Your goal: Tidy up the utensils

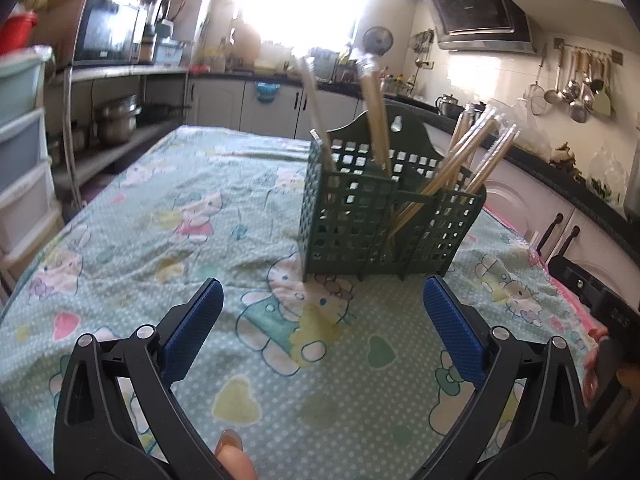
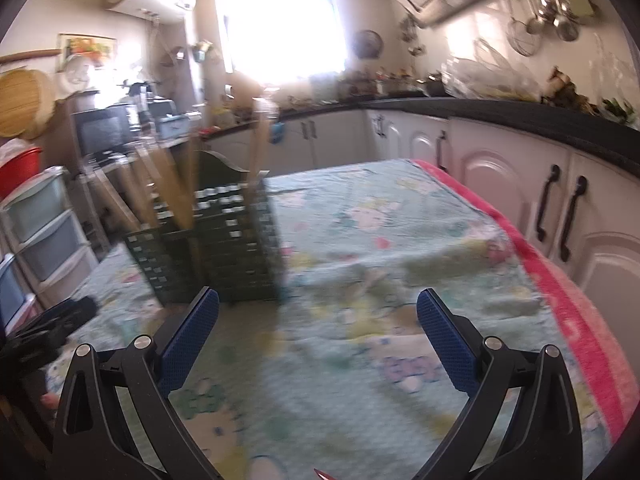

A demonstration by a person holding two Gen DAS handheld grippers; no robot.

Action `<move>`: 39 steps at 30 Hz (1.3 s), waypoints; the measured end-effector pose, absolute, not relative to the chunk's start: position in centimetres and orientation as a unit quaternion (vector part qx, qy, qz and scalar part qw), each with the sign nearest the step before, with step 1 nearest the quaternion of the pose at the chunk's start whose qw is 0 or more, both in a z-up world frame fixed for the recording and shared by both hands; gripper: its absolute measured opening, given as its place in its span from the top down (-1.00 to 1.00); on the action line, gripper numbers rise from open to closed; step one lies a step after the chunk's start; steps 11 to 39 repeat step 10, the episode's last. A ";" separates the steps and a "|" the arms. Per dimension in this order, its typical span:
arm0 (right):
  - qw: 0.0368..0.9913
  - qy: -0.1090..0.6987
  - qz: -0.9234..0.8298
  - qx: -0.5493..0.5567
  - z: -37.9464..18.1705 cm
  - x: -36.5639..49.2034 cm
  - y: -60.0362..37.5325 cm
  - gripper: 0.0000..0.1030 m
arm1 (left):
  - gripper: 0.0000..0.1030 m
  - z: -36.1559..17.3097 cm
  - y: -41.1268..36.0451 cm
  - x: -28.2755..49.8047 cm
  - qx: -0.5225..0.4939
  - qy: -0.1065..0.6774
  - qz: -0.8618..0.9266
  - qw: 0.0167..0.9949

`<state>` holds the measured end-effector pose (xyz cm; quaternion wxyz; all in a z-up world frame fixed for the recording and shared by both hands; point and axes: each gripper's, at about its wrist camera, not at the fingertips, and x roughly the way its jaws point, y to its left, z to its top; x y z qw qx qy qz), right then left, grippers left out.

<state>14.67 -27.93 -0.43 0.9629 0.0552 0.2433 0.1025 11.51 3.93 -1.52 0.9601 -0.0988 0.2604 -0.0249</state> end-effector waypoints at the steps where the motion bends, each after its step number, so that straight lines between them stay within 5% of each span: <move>1: 0.961 0.257 0.086 0.055 -0.4 15.5 -28.9 -0.87 | -0.79 -1.4 4.3 11.5 -0.099 0.264 -0.021 0.959; 10: 0.912 0.408 -0.036 0.040 -3.6 24.5 -36.3 -0.87 | -0.79 -3.5 13.9 16.8 -0.114 0.377 0.108 0.913; 39: 0.912 0.408 -0.036 0.040 -3.6 24.5 -36.3 -0.87 | -0.79 -3.5 13.9 16.8 -0.114 0.377 0.108 0.913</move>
